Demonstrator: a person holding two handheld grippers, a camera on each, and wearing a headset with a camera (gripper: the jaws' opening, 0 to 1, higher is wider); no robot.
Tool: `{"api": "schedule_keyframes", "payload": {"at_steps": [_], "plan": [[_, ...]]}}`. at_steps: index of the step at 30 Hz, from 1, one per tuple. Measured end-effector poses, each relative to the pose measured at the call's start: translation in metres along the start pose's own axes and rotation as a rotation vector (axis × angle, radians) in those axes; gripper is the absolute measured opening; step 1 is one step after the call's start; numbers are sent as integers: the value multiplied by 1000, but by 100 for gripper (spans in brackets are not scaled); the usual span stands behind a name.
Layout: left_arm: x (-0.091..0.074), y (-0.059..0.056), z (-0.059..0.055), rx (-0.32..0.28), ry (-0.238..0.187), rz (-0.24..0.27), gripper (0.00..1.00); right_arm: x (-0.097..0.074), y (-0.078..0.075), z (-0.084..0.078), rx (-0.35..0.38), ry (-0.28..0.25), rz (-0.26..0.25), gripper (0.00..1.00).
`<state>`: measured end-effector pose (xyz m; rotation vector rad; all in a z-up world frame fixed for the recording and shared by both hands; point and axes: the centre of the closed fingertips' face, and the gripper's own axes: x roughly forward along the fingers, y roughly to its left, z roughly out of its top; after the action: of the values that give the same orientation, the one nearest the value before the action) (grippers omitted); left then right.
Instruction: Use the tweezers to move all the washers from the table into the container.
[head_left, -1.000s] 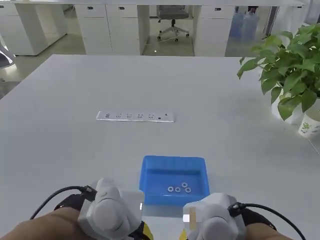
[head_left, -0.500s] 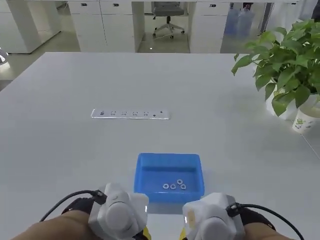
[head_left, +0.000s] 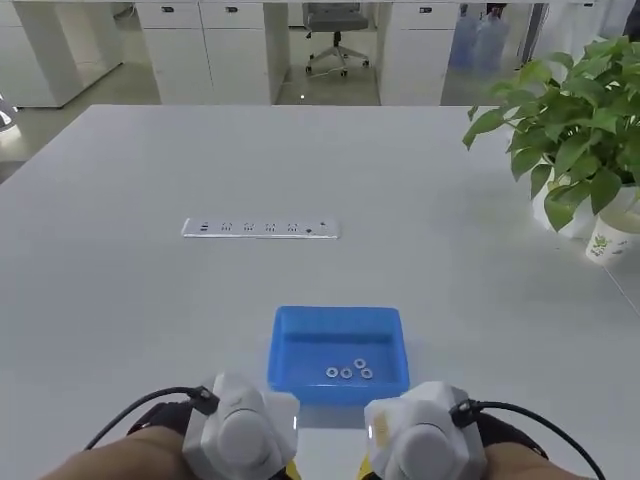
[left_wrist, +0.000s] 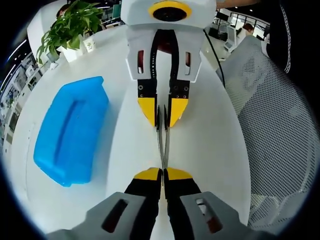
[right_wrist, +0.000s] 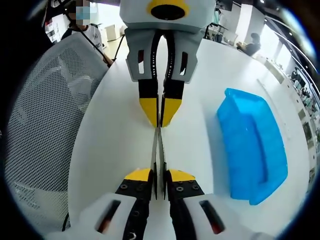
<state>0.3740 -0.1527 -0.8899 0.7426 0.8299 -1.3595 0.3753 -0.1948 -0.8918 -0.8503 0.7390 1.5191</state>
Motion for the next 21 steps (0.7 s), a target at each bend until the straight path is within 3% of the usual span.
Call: {"api": "schedule_keyframes", "payload": {"at_steps": [7, 14, 21], "plan": [[-5, 3, 0, -34, -16, 19, 10, -6, -5, -1, 21, -19, -32, 21], [-19, 7, -1, -72, -32, 54, 19, -25, -20, 2, 81, -67, -110, 31], [-39, 9, -1, -180, -116, 98, 28, -50, -28, -8, 164, -118, -184, 39]]}}
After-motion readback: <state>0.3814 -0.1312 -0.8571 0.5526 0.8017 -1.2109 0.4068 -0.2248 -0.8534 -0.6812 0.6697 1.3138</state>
